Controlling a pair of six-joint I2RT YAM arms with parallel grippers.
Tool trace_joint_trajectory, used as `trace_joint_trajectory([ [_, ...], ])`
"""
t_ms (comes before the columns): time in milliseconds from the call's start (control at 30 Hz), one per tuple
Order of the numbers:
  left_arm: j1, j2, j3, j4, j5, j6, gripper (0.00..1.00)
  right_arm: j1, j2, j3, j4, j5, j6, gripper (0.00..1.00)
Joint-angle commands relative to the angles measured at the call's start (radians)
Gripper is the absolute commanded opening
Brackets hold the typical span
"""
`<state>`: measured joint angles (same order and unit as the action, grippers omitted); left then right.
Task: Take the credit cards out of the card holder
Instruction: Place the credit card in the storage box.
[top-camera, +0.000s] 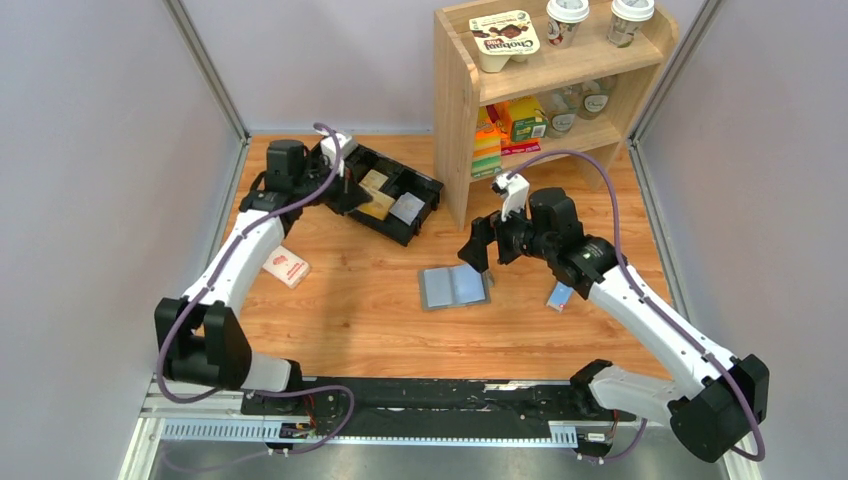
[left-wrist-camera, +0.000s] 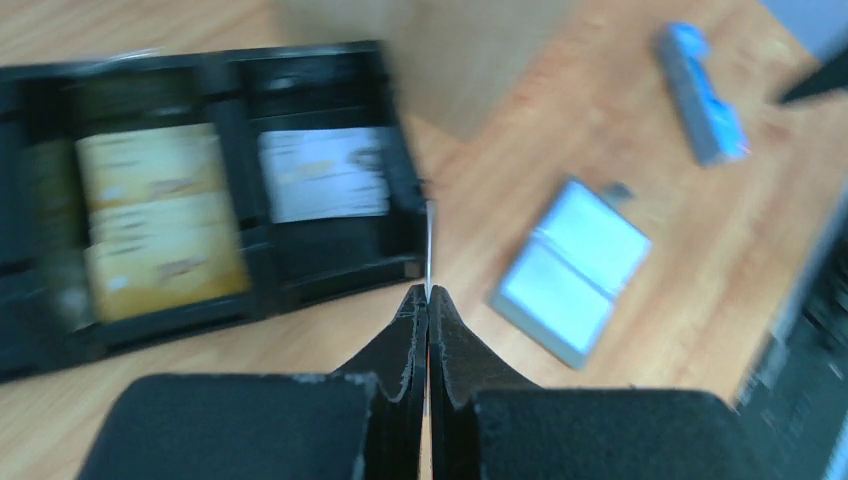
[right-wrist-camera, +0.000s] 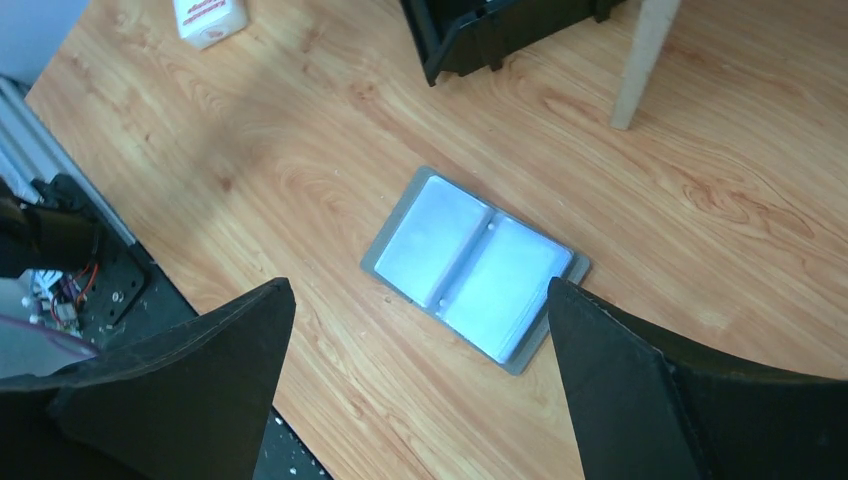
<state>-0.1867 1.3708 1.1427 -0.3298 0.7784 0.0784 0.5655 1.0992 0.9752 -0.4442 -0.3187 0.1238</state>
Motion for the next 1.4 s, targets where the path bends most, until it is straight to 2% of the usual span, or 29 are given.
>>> trace_joint_trajectory([
  [0,0.107,0.095,0.097,0.022,-0.264,-0.051,0.0,0.0,0.027,-0.004,0.079,0.104,0.102,1.0],
  [33,0.118,0.149,0.142,0.008,-0.321,-0.04,0.0,0.001,0.034,-0.006,0.079,0.102,0.109,1.0],
  [200,0.148,0.379,0.363,-0.107,-0.381,0.024,0.0,-0.001,0.045,-0.02,0.093,0.104,0.112,1.0],
  [367,0.148,0.6,0.57,-0.19,-0.343,0.035,0.0,0.001,0.031,-0.035,0.093,0.122,0.109,1.0],
  [600,0.147,0.729,0.632,-0.207,-0.145,0.006,0.0,-0.001,0.051,-0.049,0.111,0.113,0.132,1.0],
  [667,0.145,0.752,0.638,-0.215,-0.139,-0.003,0.0,0.0,0.068,-0.05,0.117,0.095,0.14,1.0],
  [733,0.145,0.769,0.643,-0.229,-0.157,-0.002,0.04,-0.001,0.082,-0.05,0.125,0.084,0.154,1.0],
  [833,0.144,0.755,0.637,-0.239,-0.261,-0.002,0.3,0.002,0.105,-0.046,0.131,0.073,0.165,1.0],
  [900,0.145,0.722,0.621,-0.236,-0.329,-0.003,0.41,0.013,0.122,-0.043,0.131,0.081,0.169,1.0],
  [967,0.144,0.673,0.609,-0.227,-0.37,-0.005,0.44,0.034,0.14,-0.04,0.134,0.096,0.163,1.0],
  [1000,0.144,0.639,0.595,-0.226,-0.384,-0.008,0.64,0.057,0.151,-0.038,0.134,0.11,0.157,1.0],
  [1133,0.132,0.512,0.554,-0.207,-0.505,-0.051,0.66,0.135,0.217,-0.027,0.127,0.194,0.135,1.0],
  [1267,0.11,0.361,0.459,-0.181,-0.636,-0.166,0.66,0.197,0.313,-0.009,0.093,0.292,0.126,1.0],
  [1367,0.082,0.245,0.378,-0.189,-0.717,-0.198,0.67,0.24,0.395,0.022,0.064,0.36,0.122,0.95],
])
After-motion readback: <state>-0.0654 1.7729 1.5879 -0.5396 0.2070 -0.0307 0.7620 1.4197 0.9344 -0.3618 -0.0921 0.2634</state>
